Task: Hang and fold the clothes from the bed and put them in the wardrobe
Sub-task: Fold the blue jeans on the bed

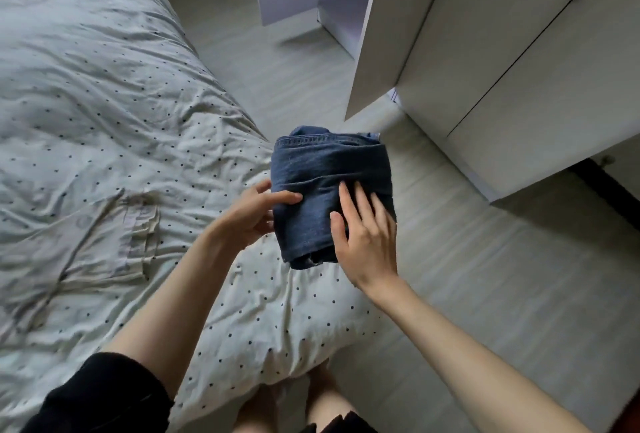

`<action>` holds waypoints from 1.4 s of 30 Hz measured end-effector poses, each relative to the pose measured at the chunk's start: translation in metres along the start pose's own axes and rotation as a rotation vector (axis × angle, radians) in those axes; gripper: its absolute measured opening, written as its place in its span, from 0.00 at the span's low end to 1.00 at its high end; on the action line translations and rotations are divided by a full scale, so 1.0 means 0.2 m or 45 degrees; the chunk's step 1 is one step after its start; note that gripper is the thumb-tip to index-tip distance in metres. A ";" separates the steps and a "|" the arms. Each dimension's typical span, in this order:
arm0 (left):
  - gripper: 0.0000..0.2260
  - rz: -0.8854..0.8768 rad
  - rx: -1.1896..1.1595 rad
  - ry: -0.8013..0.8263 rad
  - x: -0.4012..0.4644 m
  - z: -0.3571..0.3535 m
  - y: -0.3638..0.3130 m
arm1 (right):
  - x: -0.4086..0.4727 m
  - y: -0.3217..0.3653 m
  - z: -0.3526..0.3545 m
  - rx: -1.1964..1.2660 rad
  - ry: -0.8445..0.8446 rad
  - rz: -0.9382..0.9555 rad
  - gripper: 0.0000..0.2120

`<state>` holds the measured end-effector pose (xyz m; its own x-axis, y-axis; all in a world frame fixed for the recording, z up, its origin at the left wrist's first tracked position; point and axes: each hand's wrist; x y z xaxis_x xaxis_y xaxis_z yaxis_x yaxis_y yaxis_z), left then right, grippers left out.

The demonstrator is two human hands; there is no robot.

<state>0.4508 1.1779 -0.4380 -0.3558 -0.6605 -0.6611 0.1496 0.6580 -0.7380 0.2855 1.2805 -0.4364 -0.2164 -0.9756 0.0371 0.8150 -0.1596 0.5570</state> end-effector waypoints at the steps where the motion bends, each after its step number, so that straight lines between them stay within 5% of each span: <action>1: 0.22 0.022 -0.009 -0.025 -0.06 0.10 0.07 | -0.05 0.05 -0.06 -0.034 0.068 0.040 0.28; 7: 0.17 0.238 -0.149 -0.360 -0.48 0.69 0.54 | -0.31 0.40 -0.59 0.166 0.748 0.175 0.27; 12: 0.18 0.376 0.082 -0.747 -0.65 1.04 0.72 | -0.43 0.63 -0.98 0.442 1.234 0.066 0.27; 19: 0.29 0.212 0.432 -0.830 -0.53 0.84 0.70 | -0.33 0.55 -1.04 1.188 1.117 -0.667 0.18; 24: 0.37 -0.003 0.657 -0.506 -0.35 0.56 0.61 | -0.15 0.32 -0.88 1.585 0.888 -1.120 0.23; 28: 0.31 -0.093 1.439 -0.085 -0.17 0.35 0.75 | -0.04 0.07 -0.78 1.222 0.678 -1.114 0.22; 32: 0.30 -0.110 1.866 0.202 -0.04 0.26 0.93 | -0.03 -0.12 -0.77 0.663 0.699 -0.650 0.20; 38: 0.21 -0.542 1.479 -0.228 -0.15 0.46 1.07 | -0.21 -0.06 -0.85 -0.149 0.724 0.121 0.30; 42: 0.24 -0.232 1.103 -0.522 -0.15 0.56 1.11 | -0.23 -0.10 -0.94 -0.463 0.933 0.148 0.39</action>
<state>0.5987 1.3030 -0.5977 -0.1165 -0.9084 -0.4017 0.8090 0.1478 -0.5689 0.3802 1.3007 -0.6053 0.1828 -0.8198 -0.5427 0.9609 0.0321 0.2751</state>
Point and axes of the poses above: each hand's wrist, its own x-axis towards the middle knuckle, its own z-axis out of the back of the hand, y = z × x, and after that the axes turned 7 degrees about x, right-handed
